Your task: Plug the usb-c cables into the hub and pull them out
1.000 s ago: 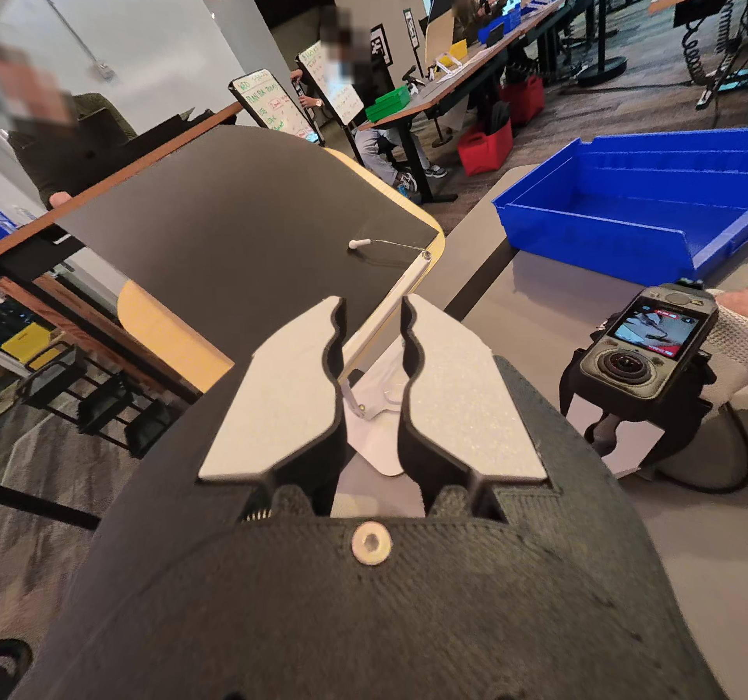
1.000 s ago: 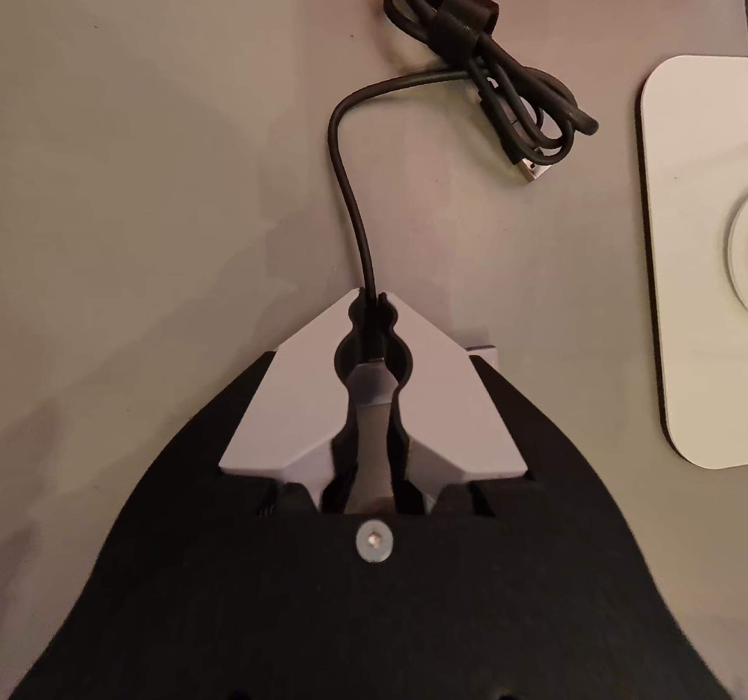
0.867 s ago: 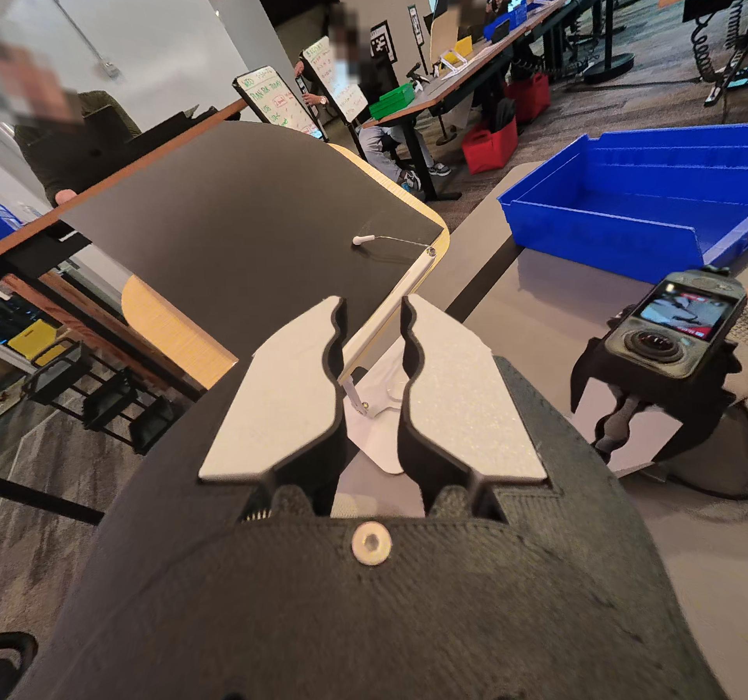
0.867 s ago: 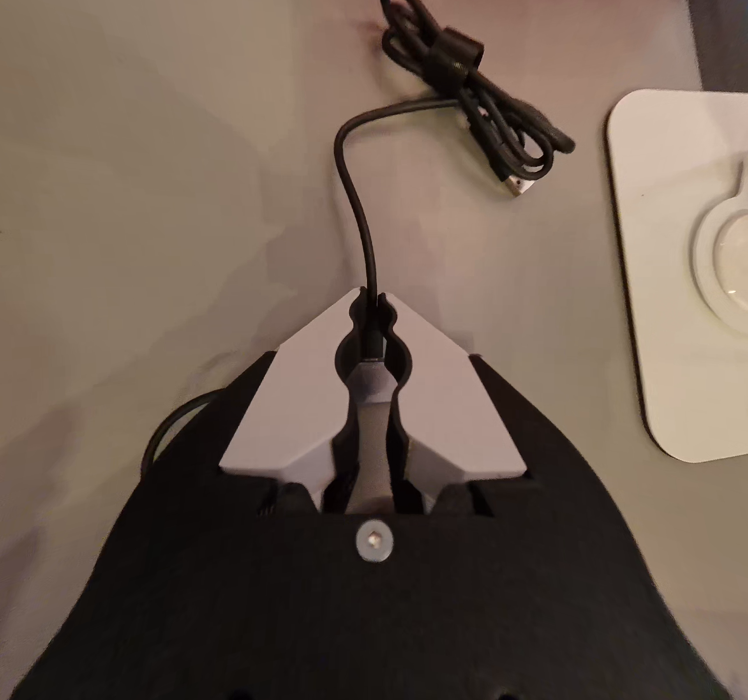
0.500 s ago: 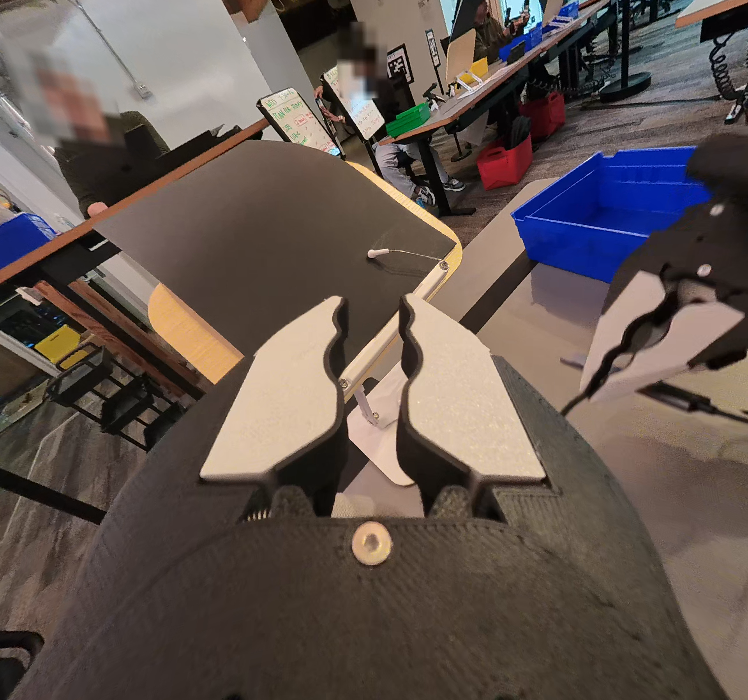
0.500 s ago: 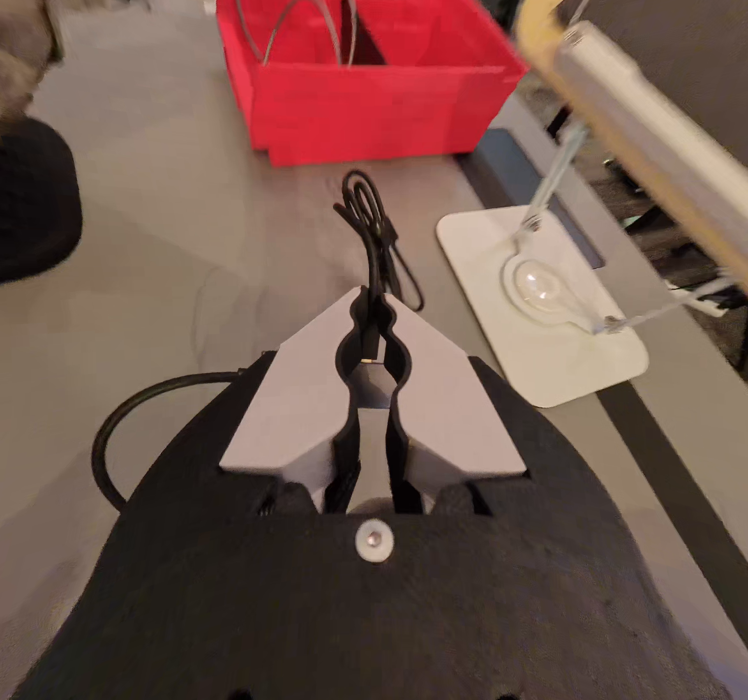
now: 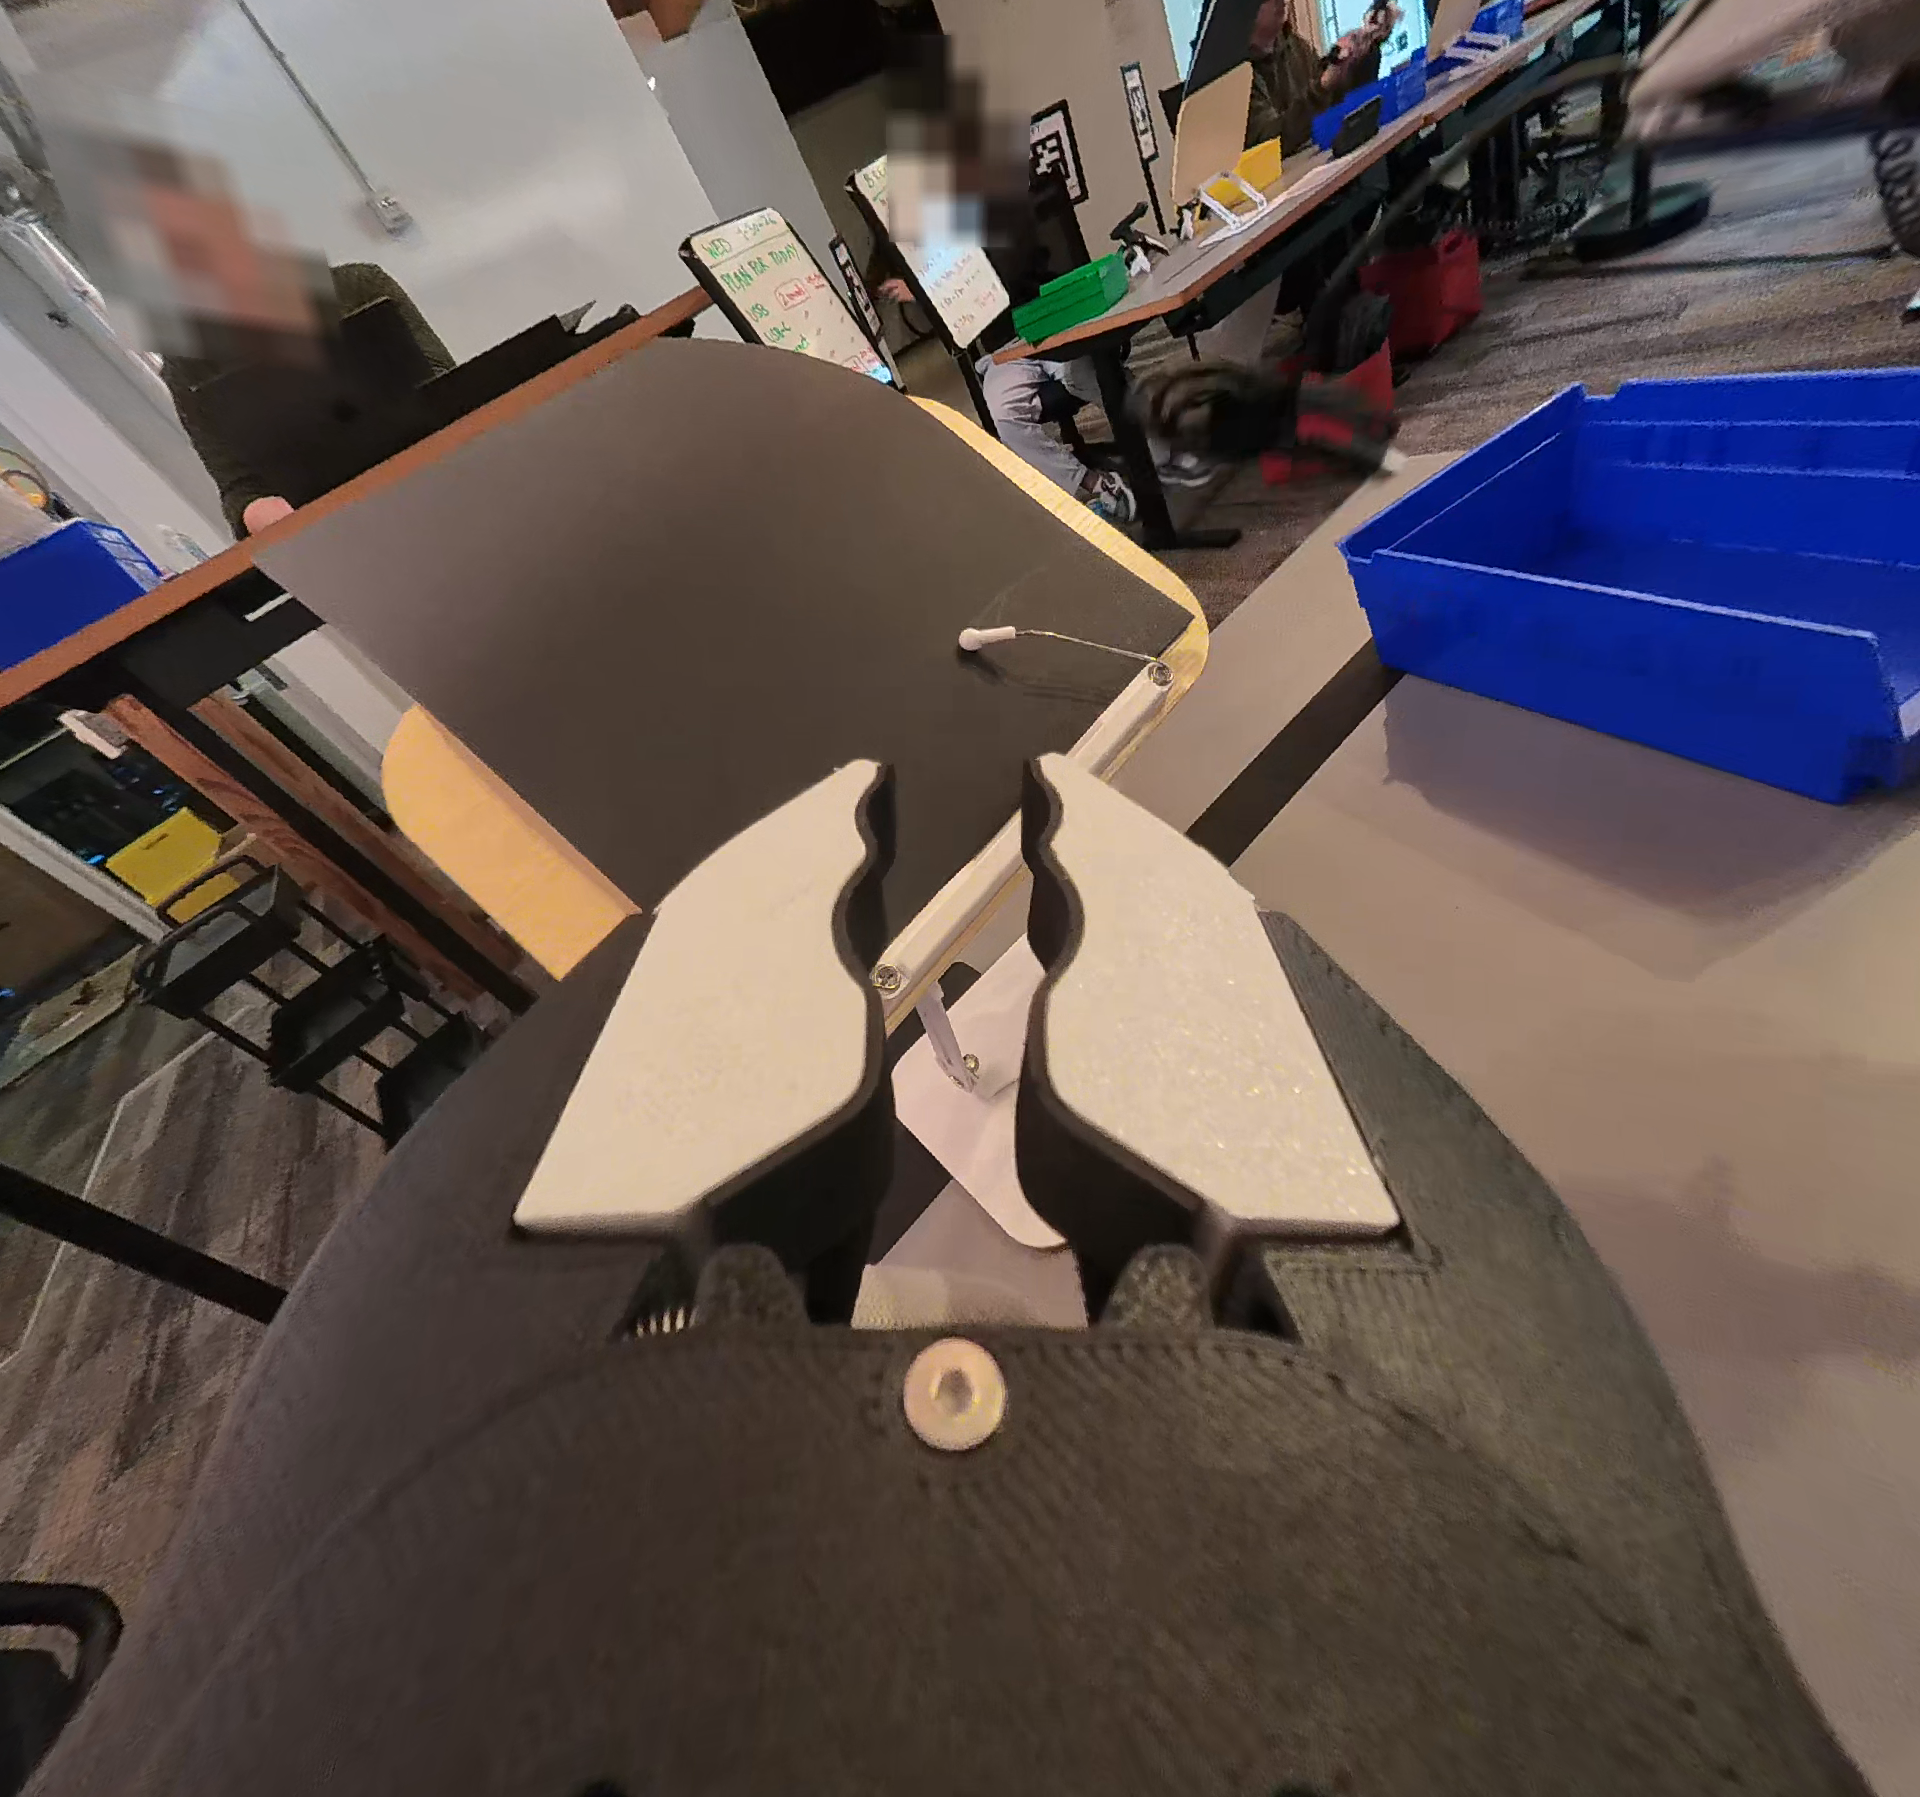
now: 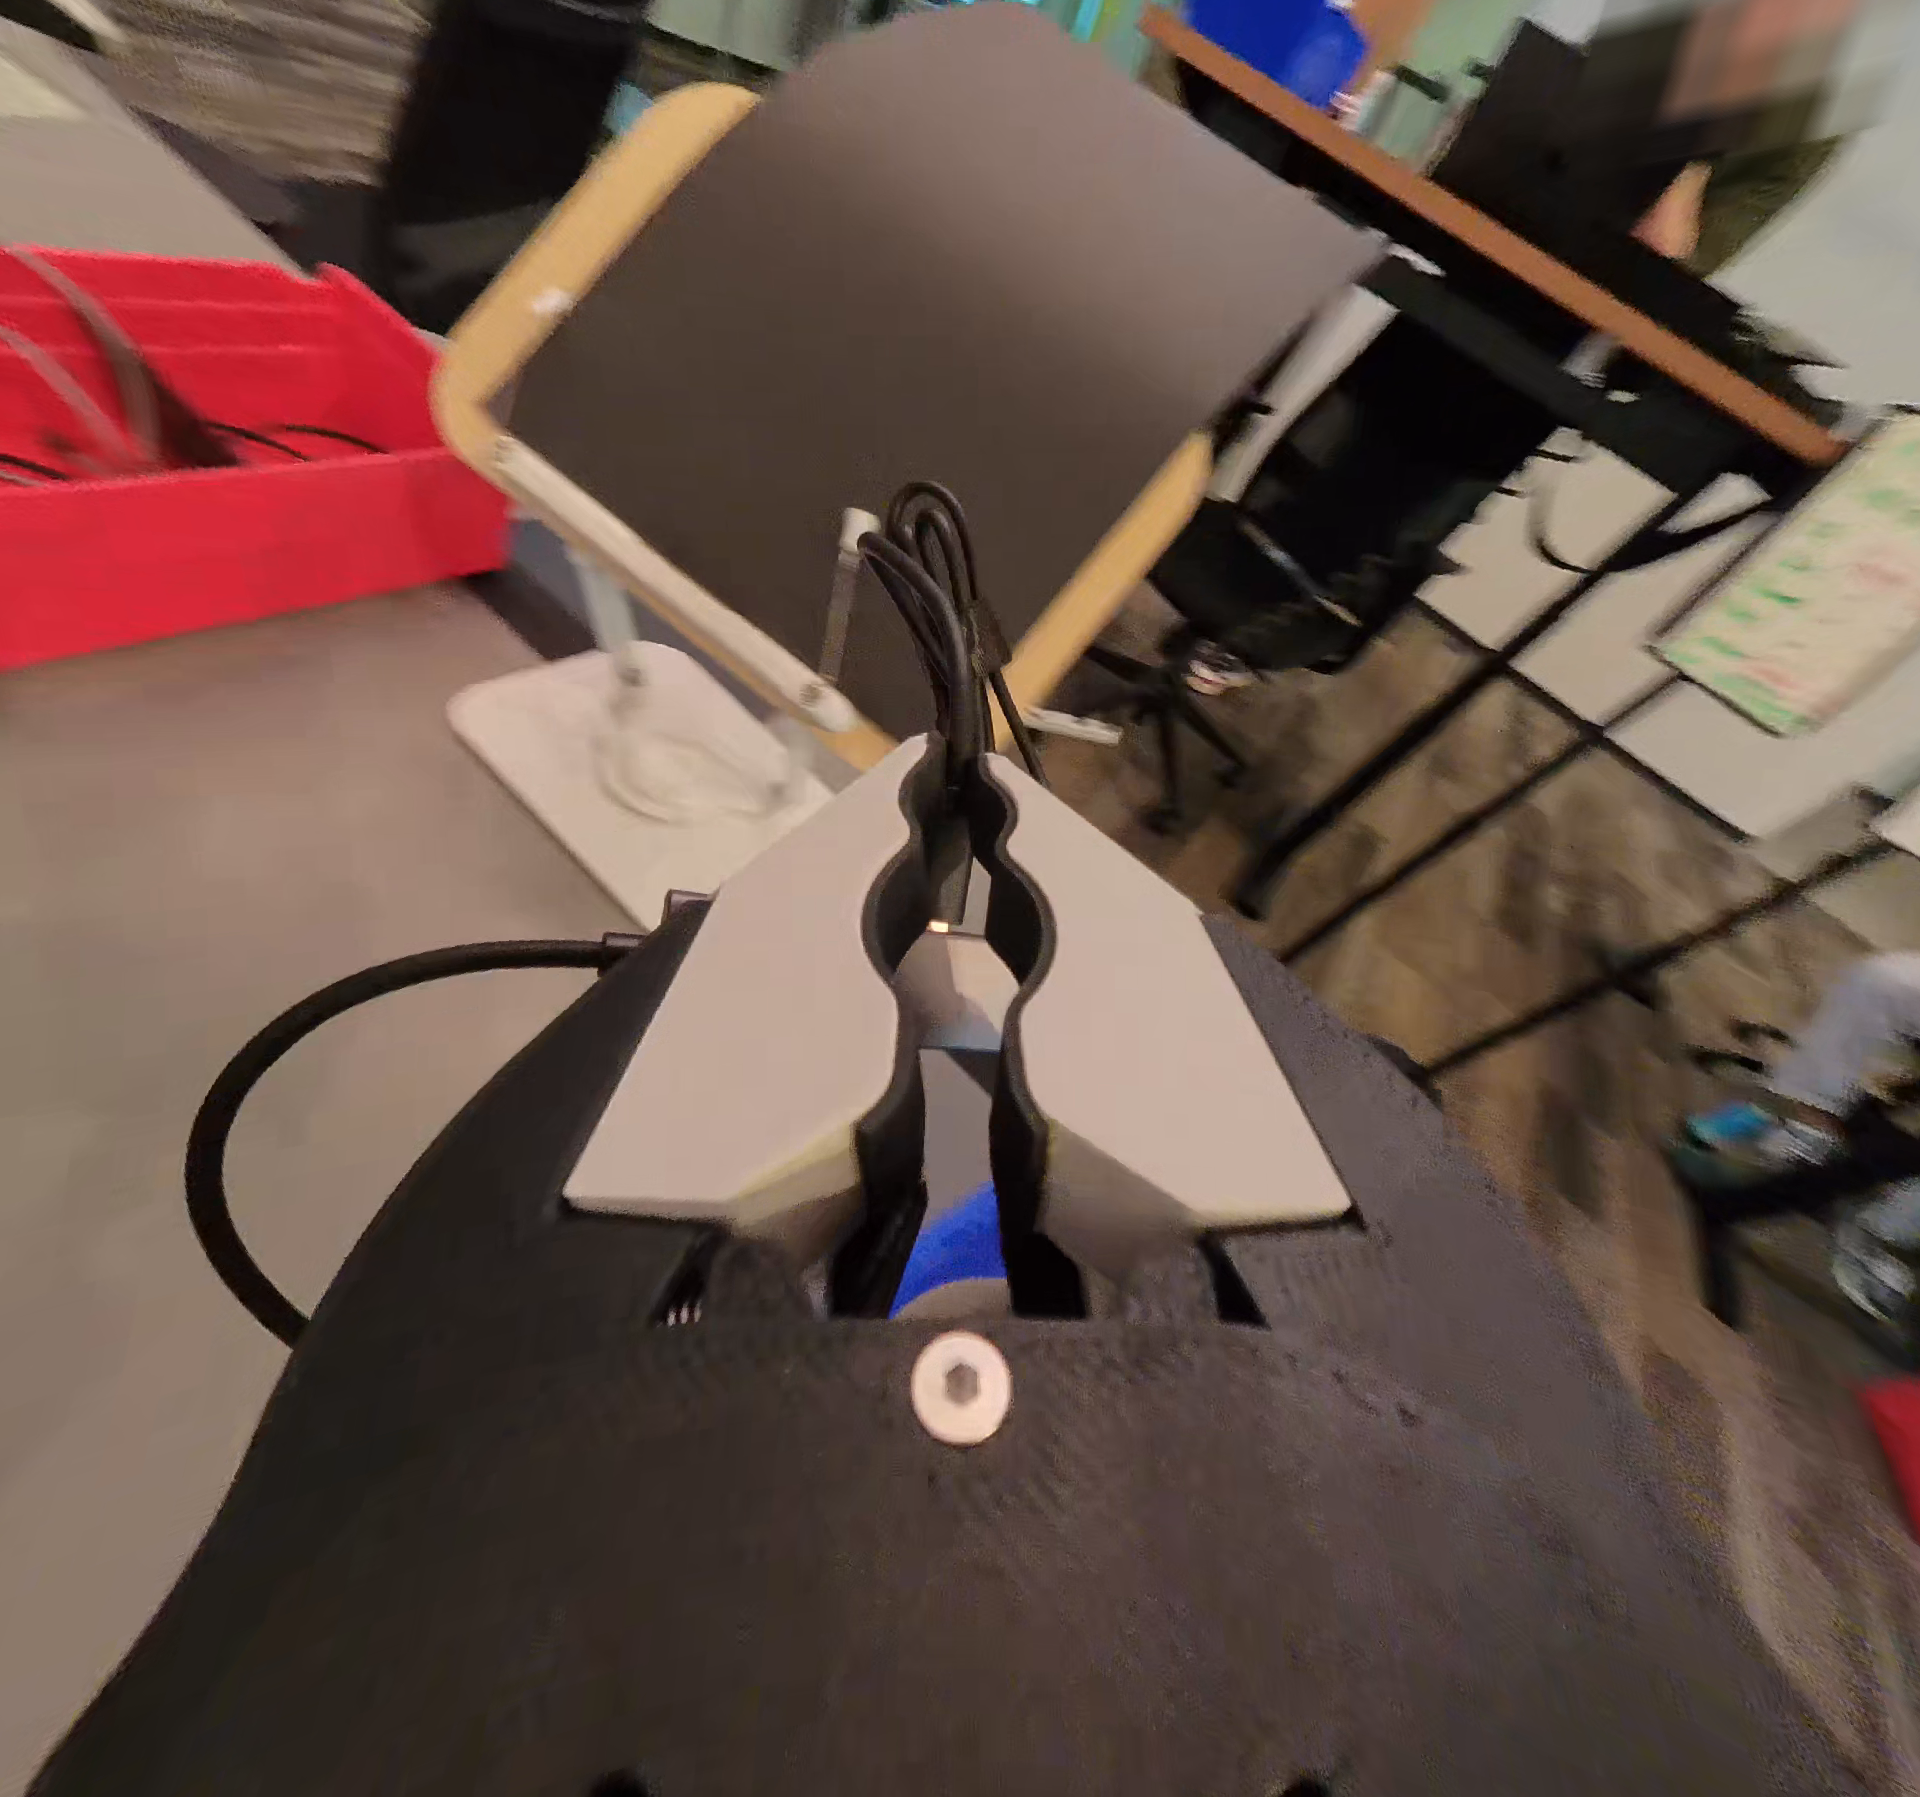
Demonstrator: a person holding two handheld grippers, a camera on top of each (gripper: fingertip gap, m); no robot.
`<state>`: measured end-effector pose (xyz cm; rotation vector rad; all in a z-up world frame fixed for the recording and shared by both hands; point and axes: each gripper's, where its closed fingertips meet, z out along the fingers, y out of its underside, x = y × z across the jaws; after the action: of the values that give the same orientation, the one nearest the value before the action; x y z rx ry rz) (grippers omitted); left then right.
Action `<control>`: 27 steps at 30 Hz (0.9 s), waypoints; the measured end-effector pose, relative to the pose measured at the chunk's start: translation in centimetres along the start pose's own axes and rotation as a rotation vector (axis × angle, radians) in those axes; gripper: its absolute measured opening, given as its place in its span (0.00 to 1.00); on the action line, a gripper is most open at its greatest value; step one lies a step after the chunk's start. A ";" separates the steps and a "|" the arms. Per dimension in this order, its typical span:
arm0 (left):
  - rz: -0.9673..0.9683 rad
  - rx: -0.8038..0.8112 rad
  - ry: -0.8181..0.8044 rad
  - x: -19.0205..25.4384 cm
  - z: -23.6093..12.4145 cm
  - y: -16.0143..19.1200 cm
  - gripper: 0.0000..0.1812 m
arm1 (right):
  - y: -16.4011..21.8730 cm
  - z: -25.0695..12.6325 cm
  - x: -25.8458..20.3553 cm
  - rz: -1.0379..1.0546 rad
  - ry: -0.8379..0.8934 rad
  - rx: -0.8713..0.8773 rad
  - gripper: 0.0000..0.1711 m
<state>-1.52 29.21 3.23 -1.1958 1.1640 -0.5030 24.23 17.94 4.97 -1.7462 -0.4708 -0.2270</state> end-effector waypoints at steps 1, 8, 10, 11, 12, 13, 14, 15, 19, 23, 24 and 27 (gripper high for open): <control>0.003 -0.007 0.001 0.1 0.2 0.2 0.13 | 0.4 -0.6 1.6 -0.008 0.049 -0.017 0.01; 0.009 -0.038 0.009 0.5 1.1 1.2 0.13 | 5.7 -4.0 9.8 0.005 0.291 -0.126 0.01; 0.011 -0.045 0.007 0.5 1.3 1.5 0.13 | 8.1 -4.4 10.9 0.005 0.343 -0.165 0.01; 0.013 -0.048 0.008 0.6 1.4 1.6 0.13 | 9.3 -4.5 11.2 0.000 0.363 -0.191 0.01; 0.013 -0.050 0.009 0.6 1.4 1.6 0.13 | 10.6 -4.4 11.3 -0.005 0.381 -0.214 0.01; 0.014 -0.052 0.009 0.6 1.5 1.7 0.13 | 11.7 -4.4 11.4 -0.012 0.397 -0.233 0.01; 0.016 -0.054 0.009 0.7 1.6 1.8 0.13 | 13.0 -4.2 11.3 -0.012 0.402 -0.259 0.01; 0.018 -0.056 0.010 0.7 1.6 1.8 0.13 | 14.1 -4.0 11.0 -0.005 0.403 -0.273 0.01; 0.023 -0.066 0.011 0.8 1.9 2.1 0.13 | 18.2 -3.6 10.3 0.027 0.419 -0.320 0.01; 0.029 -0.074 0.006 0.7 2.0 2.4 0.13 | 21.2 -3.3 9.6 0.034 0.422 -0.384 0.01; 0.028 -0.075 0.006 0.7 2.0 2.4 0.13 | 21.8 -3.3 9.5 0.028 0.426 -0.403 0.01; 0.027 -0.082 0.000 0.5 2.0 2.6 0.13 | 23.2 -3.3 9.5 0.011 0.439 -0.456 0.01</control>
<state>-0.24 30.65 0.51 -1.2488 1.2087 -0.4384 43.06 12.64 -11.12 -2.0625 -0.0876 -0.7375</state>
